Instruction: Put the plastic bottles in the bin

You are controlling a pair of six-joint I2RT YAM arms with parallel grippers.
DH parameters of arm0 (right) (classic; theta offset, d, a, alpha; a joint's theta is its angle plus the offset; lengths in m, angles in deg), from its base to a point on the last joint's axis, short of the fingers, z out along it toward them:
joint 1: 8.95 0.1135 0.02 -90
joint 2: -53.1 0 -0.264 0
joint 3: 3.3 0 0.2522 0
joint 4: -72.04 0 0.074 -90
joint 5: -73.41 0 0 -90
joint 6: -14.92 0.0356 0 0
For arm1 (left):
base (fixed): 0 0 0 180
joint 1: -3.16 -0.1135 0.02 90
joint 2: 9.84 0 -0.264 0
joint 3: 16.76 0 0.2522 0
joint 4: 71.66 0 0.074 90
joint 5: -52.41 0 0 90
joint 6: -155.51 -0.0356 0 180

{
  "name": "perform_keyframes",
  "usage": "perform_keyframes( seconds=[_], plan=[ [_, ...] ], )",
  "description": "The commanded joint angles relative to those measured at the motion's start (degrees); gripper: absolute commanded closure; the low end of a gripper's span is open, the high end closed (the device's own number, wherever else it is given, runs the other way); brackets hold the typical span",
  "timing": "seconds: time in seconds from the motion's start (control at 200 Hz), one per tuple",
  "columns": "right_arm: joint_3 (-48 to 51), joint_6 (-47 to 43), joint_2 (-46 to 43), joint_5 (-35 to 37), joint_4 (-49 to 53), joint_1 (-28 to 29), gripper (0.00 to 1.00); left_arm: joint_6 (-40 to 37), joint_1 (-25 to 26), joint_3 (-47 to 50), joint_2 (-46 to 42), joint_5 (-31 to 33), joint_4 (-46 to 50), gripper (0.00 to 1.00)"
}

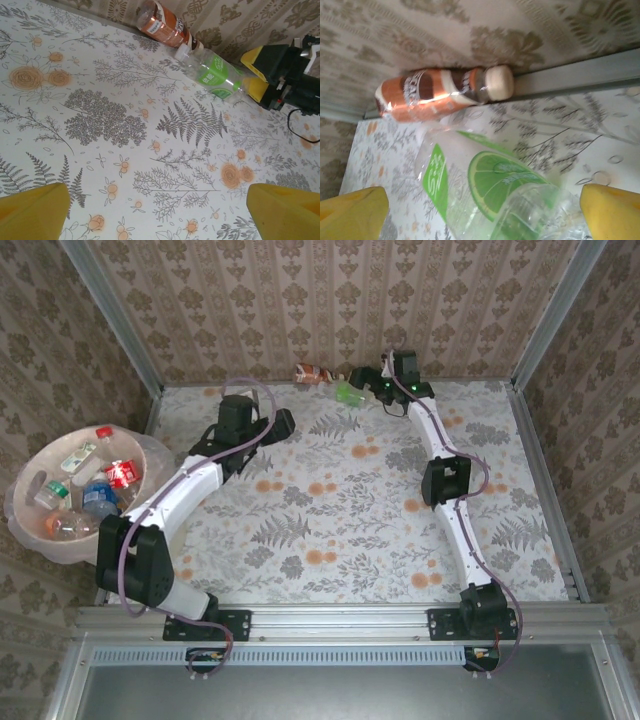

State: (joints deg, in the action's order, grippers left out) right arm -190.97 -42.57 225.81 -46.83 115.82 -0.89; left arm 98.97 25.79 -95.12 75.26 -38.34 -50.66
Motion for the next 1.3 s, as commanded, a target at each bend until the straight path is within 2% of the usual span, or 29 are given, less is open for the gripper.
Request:
perform_keyframes(
  seconds=[0.0, 0.135, 0.335, 0.5, 0.7, 1.03, 1.11, 1.295],
  plan=[
    [-0.9, -5.1, -2.8, -5.4, 8.2, 1.7, 0.00, 0.4, -0.7, 0.7, 0.6, 0.8, -1.7, 0.00],
    [-0.9, -11.9, -4.3, -0.1, 17.2, 4.0, 0.00, 1.0, -0.9, 1.6, 0.8, 0.3, -2.4, 0.00],
    [-0.8, -17.6, -4.6, 15.9, 22.9, 9.6, 0.00, 0.9, -1.3, 2.5, 0.4, 0.7, -2.0, 0.00],
    [-0.9, -16.0, -4.7, 25.7, 25.3, 11.9, 0.01, 1.2, -1.9, 3.2, 0.3, 0.7, -1.9, 0.00],
    [0.8, -14.2, -4.4, 33.0, 26.5, 13.9, 0.10, 1.4, -2.4, 3.5, 0.5, 0.6, -2.0, 0.00],
    [3.6, -3.2, -4.4, 33.9, 18.8, 14.7, 0.12, 1.4, -2.5, 3.3, 2.3, 0.4, -2.0, 0.00],
    [3.9, -1.4, -4.2, 36.7, 16.9, 14.7, 0.15, 1.4, -2.8, 3.1, 2.9, 0.2, -2.0, 0.00],
    [4.2, -0.3, -4.1, 37.2, 13.7, 14.7, 0.26, 1.6, -3.6, 2.6, 4.4, -1.1, -2.3, 0.00]
  ],
)
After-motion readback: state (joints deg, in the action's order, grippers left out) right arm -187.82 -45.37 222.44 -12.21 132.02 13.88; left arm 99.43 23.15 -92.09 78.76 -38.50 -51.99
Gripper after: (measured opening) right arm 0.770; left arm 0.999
